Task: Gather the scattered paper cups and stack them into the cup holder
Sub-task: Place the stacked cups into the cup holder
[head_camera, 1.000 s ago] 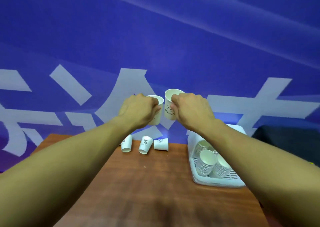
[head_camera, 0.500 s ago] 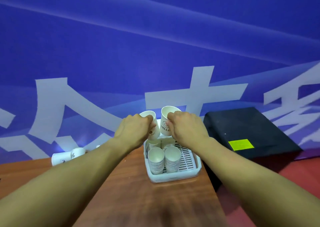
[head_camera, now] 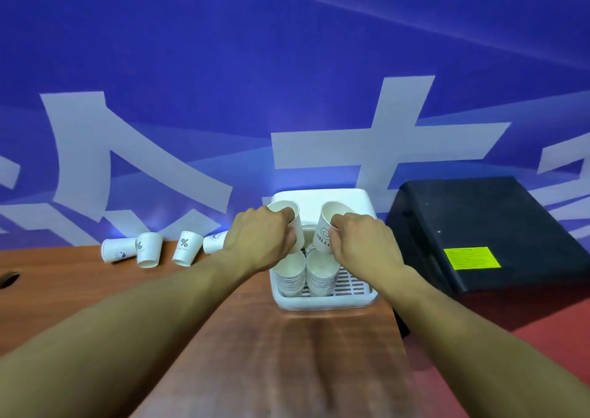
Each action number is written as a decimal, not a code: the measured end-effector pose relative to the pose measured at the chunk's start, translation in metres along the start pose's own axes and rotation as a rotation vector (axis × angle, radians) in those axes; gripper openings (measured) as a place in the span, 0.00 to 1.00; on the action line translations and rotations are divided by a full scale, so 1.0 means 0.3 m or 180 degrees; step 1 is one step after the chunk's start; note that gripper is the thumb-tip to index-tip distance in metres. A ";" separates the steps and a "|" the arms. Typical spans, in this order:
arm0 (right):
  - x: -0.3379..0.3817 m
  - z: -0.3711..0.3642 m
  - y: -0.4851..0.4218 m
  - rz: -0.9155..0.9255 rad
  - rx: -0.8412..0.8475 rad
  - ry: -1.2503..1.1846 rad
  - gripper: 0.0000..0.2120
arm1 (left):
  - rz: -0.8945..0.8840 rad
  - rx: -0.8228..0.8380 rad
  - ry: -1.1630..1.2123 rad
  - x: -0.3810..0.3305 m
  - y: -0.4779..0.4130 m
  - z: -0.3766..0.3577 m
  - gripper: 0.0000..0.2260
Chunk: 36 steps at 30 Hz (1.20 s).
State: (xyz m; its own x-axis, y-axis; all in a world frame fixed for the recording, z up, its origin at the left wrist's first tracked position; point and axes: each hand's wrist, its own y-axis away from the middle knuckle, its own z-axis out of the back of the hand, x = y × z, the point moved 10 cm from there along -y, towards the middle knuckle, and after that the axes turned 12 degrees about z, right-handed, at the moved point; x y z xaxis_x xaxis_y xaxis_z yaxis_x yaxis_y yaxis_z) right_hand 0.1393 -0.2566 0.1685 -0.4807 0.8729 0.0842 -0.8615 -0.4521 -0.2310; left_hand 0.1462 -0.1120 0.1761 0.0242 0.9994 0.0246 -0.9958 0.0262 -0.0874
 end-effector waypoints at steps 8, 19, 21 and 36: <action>0.039 -0.221 -0.001 0.0116 0.0517 0.0063 0.11 | -0.0022 0.0070 0.0065 0.045 0.019 -0.127 0.10; 0.023 -0.399 0.020 0.0164 0.0970 -0.0201 0.12 | -0.0182 0.0209 0.0255 0.020 0.009 -0.248 0.08; 0.025 -0.406 0.016 0.0197 0.1004 -0.0266 0.13 | -0.0242 0.0203 0.0238 0.011 0.003 -0.253 0.08; 0.070 -0.431 0.005 0.0128 0.1120 0.0070 0.09 | -0.0544 0.0063 -0.0123 -0.056 0.033 -0.277 0.08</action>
State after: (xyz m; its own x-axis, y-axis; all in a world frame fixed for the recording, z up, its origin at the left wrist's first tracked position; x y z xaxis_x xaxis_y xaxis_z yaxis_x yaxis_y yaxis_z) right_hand 0.1490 -0.2153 0.0445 -0.5149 0.8551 0.0599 -0.8475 -0.5183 0.1146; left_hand 0.1434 -0.1266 0.0920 0.1903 0.9788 0.0758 -0.9790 0.1949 -0.0590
